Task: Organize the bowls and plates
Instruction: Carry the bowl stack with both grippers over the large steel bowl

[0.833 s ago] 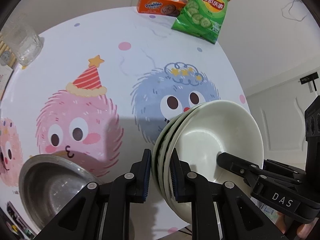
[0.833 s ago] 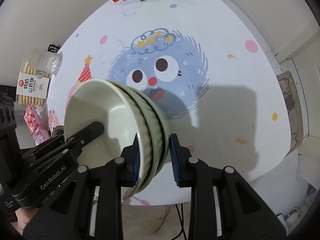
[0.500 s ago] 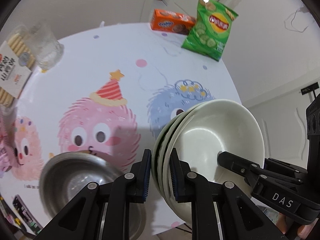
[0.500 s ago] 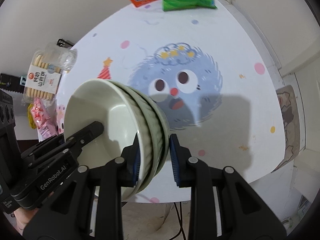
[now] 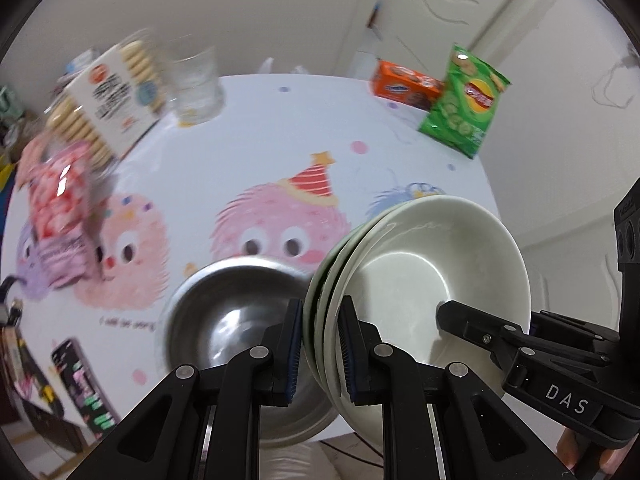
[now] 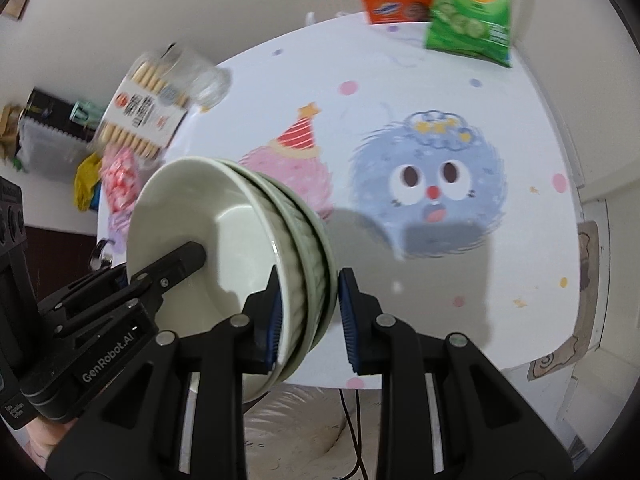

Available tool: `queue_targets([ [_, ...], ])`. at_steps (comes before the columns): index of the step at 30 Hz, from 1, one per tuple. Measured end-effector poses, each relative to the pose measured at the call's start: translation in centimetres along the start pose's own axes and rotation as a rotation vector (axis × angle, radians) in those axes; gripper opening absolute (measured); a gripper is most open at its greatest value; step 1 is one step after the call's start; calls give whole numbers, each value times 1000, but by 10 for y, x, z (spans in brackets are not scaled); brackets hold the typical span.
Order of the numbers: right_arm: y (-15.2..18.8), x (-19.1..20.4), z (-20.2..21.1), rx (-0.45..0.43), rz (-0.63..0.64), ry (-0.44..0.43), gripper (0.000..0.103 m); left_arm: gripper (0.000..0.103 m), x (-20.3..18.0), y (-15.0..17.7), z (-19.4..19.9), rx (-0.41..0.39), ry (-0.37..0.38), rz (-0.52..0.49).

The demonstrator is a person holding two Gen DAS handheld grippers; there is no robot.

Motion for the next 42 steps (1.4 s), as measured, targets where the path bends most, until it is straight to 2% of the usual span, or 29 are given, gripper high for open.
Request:
queue_targets([
  [7,22,50,-12,34,71,-23,29,17,42,22,16,9,-28,36],
  [16,47,82,-46,93,45,-8,29,17,85,44,1,69,-13,31],
  [27,65,80,-82,142,-7,23,28,17,100,58,-29,129,10,23],
  [42,71,83,-94,176,-33,53,28,17,107,60,-39,146,14,9],
])
Point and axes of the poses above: each gripper's, at about its wrist camera, not at the fingertips, and z roughly against the way its jaws point, x to its left, y to its underside, the point moved 9 cm from there along -z, roughly the way its jaws point, and after that the axes turned 15 degrees about y, right-handed, at the moved point
